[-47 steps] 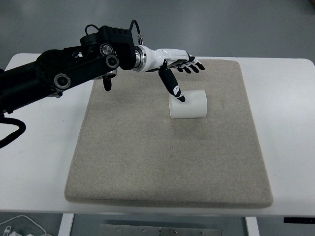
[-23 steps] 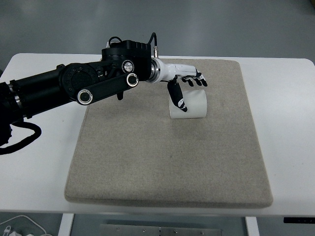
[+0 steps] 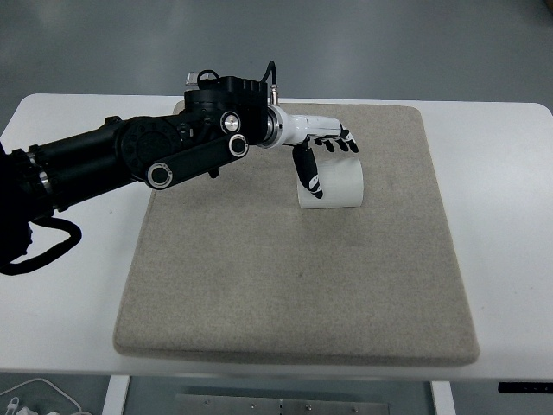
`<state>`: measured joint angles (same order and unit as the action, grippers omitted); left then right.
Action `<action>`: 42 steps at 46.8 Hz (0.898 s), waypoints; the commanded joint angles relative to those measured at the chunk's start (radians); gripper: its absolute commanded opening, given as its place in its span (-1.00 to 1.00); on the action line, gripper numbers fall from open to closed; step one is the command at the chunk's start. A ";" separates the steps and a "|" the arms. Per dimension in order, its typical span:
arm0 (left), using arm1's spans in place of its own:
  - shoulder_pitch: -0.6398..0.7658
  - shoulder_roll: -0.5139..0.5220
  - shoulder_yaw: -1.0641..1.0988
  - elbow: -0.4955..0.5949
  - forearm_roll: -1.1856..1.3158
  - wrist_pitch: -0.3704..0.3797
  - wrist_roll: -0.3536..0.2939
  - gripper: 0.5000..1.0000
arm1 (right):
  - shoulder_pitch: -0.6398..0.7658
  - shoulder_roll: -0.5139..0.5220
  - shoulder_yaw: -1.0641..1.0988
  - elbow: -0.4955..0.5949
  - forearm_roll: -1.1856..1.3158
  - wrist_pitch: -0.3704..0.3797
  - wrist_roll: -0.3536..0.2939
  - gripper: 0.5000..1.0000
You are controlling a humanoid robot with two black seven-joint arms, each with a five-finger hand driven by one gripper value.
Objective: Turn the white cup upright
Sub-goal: 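Close the left hand fingers around the white cup's body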
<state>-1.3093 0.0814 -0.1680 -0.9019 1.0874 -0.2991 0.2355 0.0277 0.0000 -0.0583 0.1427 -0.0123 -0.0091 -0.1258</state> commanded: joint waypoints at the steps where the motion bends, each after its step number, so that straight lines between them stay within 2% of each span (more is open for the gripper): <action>1: 0.001 -0.014 0.012 0.023 0.000 0.000 -0.002 0.94 | -0.002 0.000 0.000 0.000 0.000 0.000 0.000 0.72; 42: 0.008 -0.049 0.035 0.063 0.002 0.000 -0.002 0.94 | 0.000 0.000 0.000 0.000 0.000 0.000 0.000 0.72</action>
<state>-1.3009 0.0338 -0.1361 -0.8409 1.0888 -0.3005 0.2331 0.0275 0.0000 -0.0583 0.1427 -0.0123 -0.0091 -0.1257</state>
